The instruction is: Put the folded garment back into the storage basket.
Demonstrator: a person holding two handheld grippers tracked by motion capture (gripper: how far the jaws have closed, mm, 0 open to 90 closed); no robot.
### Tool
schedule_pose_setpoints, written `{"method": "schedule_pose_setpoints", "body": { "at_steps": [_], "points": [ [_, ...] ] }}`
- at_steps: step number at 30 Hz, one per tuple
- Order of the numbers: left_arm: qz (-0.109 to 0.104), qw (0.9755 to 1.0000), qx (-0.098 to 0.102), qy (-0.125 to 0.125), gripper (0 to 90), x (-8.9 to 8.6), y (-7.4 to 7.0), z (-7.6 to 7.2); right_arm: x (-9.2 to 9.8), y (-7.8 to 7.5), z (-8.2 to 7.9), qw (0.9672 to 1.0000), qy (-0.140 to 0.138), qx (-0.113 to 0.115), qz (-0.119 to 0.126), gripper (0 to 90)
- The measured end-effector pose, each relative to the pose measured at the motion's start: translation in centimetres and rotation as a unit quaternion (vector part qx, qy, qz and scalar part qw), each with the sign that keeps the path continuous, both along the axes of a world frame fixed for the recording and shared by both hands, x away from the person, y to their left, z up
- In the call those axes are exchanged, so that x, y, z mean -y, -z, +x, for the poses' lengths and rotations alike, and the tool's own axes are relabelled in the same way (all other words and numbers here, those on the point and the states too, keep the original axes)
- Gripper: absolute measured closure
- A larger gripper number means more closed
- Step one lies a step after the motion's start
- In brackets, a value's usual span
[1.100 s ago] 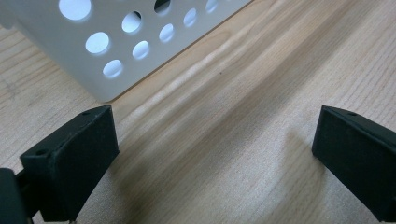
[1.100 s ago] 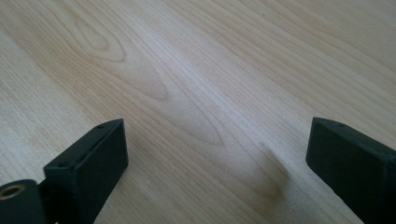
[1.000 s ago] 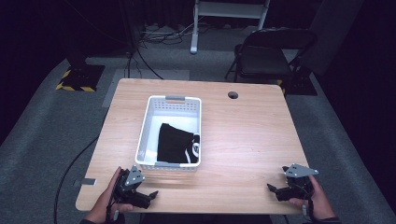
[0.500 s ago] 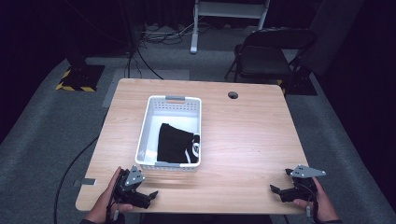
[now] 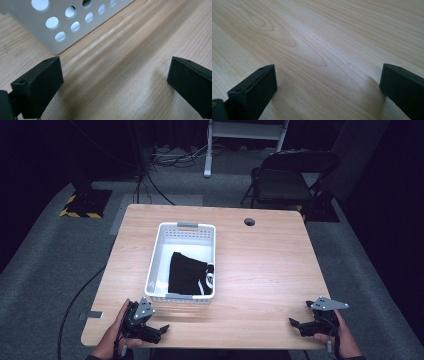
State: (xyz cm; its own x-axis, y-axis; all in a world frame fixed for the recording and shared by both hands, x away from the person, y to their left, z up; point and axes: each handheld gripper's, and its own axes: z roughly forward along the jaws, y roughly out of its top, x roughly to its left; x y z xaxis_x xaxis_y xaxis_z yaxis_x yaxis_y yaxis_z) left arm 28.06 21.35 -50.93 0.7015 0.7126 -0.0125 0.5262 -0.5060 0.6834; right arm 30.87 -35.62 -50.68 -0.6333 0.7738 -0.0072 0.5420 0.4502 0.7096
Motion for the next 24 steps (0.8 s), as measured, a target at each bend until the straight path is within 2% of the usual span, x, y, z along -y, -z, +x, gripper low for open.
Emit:
{"method": "schedule_pose_setpoints", "body": {
  "at_steps": [24],
  "points": [
    [0.000, 1.0000, 0.000, 0.000, 0.2, 0.00, -0.01, 0.00, -0.13, 0.01, 0.09, 1.0000, 0.007, -0.001, 0.000, 0.9]
  ]
}}
